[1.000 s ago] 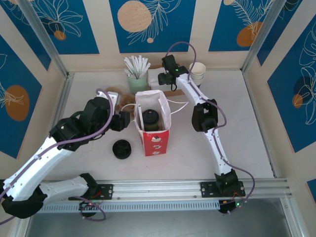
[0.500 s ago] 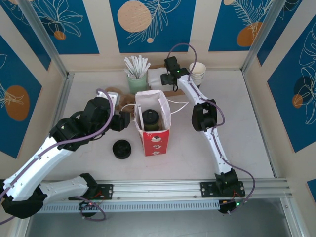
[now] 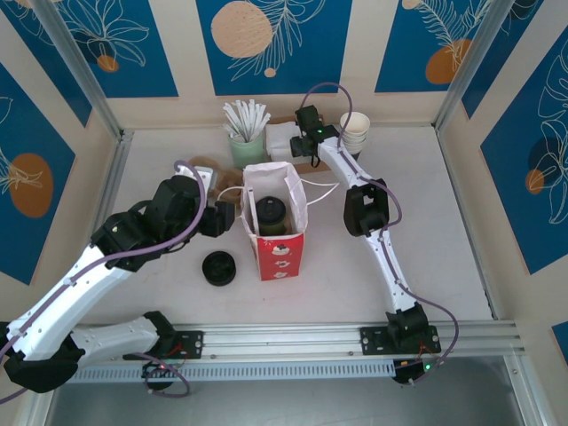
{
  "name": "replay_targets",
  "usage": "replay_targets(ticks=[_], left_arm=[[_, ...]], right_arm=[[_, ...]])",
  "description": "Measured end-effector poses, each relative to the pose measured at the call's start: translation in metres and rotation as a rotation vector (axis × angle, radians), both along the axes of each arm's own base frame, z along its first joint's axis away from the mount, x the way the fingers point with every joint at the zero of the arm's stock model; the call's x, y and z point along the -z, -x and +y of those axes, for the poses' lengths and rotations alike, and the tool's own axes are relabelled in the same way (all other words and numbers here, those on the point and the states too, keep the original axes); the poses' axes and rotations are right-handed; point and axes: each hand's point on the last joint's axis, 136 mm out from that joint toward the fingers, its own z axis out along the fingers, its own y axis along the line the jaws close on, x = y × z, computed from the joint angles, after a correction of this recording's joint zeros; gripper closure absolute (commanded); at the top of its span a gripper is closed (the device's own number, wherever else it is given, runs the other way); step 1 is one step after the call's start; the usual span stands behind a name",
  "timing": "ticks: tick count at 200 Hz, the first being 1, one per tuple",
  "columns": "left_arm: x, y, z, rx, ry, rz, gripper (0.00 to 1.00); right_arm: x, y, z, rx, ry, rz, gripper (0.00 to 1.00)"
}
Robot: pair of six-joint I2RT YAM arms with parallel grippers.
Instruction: Pack the takeout coffee
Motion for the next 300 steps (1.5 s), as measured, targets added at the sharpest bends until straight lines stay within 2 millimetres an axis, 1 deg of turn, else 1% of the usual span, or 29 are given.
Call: replay_targets(ticks=[14,31,106,130,141,151,187,215,233,250,260,274,300], left_arm=[[0.0,0.0,0.0,0.0,0.002,-0.002,0.36],[-0.001,-0.001,-0.001,0.0,0.003,-0.003,0.36],[0.004,-0.004,-0.004,0.001,-0.006,0.006,0.36],[0.005,-0.004,-0.004,0.0,-0.008,0.007,0.36],[0.005,-0.004,-0.004,0.001,-0.008,0.008,0.36],[0.005,-0.004,-0.004,0.0,-0.008,0.007,0.36],[0.005,-0.004,-0.004,0.001,-0.008,0.008,0.36],[0.005,-0.004,-0.004,0.0,-0.008,0.007,0.36],[0.005,-0.004,-0.004,0.0,-0.008,0.007,0.36],[0.004,-0.004,-0.004,0.0,-0.007,0.006,0.36],[0.003,-0.004,-0.004,0.0,-0.004,0.004,0.36],[0.002,-0.003,-0.003,0.0,-0.001,0.001,0.36],[0.0,-0.001,-0.001,0.001,0.009,-0.008,0.36]], right_arm=[[0.0,0.0,0.002,-0.007,-0.006,0.002,0.53],[-0.002,0.0,0.003,-0.013,-0.014,0.001,0.61],[-0.016,-0.003,0.009,-0.028,-0.041,-0.024,0.66],[-0.018,-0.003,0.01,-0.032,-0.046,-0.027,0.71],[-0.018,-0.003,0.012,-0.035,-0.048,-0.027,0.77],[-0.019,-0.003,0.013,-0.037,-0.049,-0.028,0.79],[-0.023,-0.003,0.015,-0.043,-0.057,-0.034,0.8],[-0.033,-0.002,0.017,-0.047,-0.063,-0.047,0.83],[-0.047,0.0,0.021,-0.055,-0.07,-0.063,0.83],[-0.071,0.004,0.024,-0.062,-0.081,-0.089,0.83],[-0.09,0.006,0.027,-0.067,-0.091,-0.114,0.84],[-0.12,0.01,0.029,-0.074,-0.108,-0.156,0.84],[-0.176,0.02,0.028,-0.08,-0.139,-0.235,0.85]])
